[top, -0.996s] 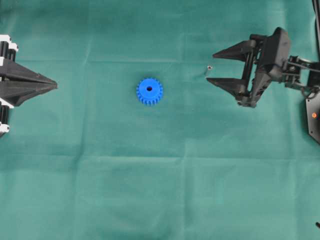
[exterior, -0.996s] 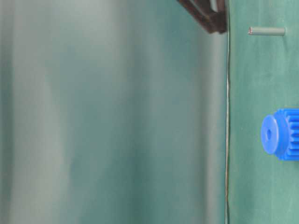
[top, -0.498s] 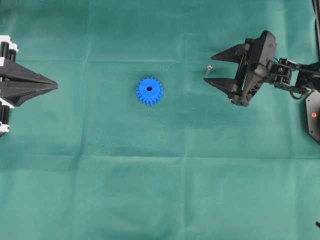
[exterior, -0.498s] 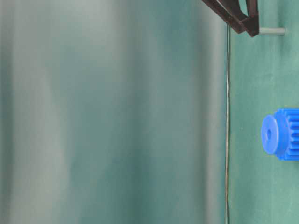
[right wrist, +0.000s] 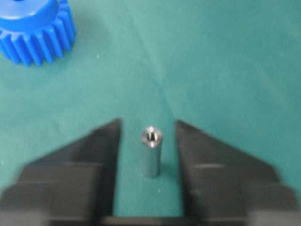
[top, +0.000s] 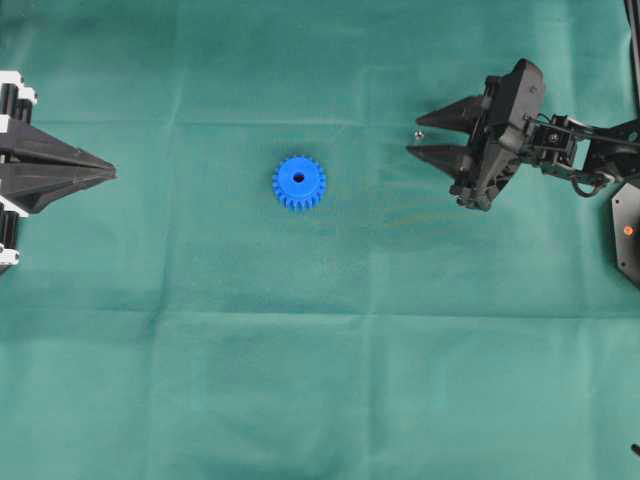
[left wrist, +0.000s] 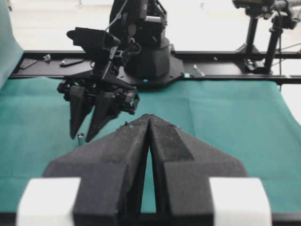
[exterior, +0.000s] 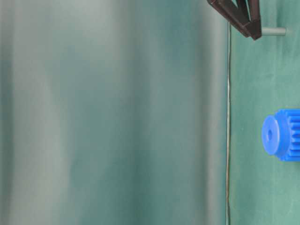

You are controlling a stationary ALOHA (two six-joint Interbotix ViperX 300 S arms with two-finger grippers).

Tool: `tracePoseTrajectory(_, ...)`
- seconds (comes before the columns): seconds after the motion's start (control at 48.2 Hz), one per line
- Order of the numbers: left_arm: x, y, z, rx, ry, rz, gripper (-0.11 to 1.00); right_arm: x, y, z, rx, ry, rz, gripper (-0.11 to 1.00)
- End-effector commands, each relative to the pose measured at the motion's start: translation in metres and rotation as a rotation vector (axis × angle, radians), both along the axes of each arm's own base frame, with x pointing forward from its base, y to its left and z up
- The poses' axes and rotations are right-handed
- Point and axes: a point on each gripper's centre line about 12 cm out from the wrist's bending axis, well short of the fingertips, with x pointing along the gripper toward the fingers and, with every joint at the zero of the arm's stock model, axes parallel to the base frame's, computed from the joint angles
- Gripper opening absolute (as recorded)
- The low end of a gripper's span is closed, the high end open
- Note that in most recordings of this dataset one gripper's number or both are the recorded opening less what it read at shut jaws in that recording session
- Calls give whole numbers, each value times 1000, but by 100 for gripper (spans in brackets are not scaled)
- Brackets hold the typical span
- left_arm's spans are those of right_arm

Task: Insert the shaft placed at a random location into the center hole of the small gear at another random location.
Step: 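Lower the right gripper over the silver shaft and close to grasp it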

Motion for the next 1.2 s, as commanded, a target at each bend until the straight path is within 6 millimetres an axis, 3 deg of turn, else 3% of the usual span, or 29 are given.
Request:
tracePoseTrajectory(0.0, 3, 0, 9, 0, -21, 1, 0, 4, -3, 6, -22, -24, -3, 26)
tracePoseTrajectory(0.083, 3, 0, 9, 0, -21, 1, 0, 3, -3, 5, -20, -19, -3, 13)
tracePoseTrajectory(0.561, 3, 0, 8, -2, -15, 1, 0, 5, -4, 8, -22, -28, -3, 13)
tracePoseTrajectory(1.038, 3, 0, 8, -2, -12, 1, 0, 7, -2, 62, -37, -73, 16, 13)
tracePoseTrajectory(1.183, 3, 0, 8, -2, -11, 1, 0, 7, -2, 63, -33, -63, 18, 13)
